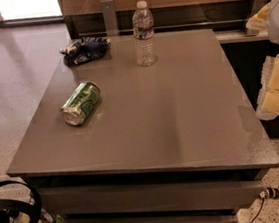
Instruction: Place green can upright
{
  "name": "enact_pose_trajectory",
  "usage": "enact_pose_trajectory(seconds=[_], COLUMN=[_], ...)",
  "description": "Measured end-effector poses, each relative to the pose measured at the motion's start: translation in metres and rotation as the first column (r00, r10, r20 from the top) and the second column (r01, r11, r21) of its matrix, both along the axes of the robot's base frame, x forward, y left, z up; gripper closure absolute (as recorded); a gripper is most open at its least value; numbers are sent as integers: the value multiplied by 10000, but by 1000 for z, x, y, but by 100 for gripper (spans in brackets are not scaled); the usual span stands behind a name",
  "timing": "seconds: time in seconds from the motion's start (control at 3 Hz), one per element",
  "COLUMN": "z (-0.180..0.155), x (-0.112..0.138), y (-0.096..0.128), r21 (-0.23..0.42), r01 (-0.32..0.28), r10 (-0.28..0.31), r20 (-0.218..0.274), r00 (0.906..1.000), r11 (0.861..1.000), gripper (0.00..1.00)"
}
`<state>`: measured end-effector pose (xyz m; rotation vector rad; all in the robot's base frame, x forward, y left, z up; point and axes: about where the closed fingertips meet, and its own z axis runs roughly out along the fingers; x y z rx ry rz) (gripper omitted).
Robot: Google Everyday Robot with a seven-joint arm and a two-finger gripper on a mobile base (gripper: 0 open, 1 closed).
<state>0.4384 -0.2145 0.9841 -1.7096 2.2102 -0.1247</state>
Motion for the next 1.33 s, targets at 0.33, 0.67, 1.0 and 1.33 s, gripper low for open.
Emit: enact_pose_trajectory(seconds=[0.33,0.67,1.0,1.33], z=[0,-1,-13,-20], x=[0,20,49,67], y=[0,12,46,104], r21=[0,682,1796,2010], r01=[0,504,1306,2420], r10=[0,-481,-1132,-2185], r20=[0,-351,-1036,-1319], r00=[10000,9982,9882,9669], r11=[10000,9964,9750,9492], gripper=[0,0,0,0])
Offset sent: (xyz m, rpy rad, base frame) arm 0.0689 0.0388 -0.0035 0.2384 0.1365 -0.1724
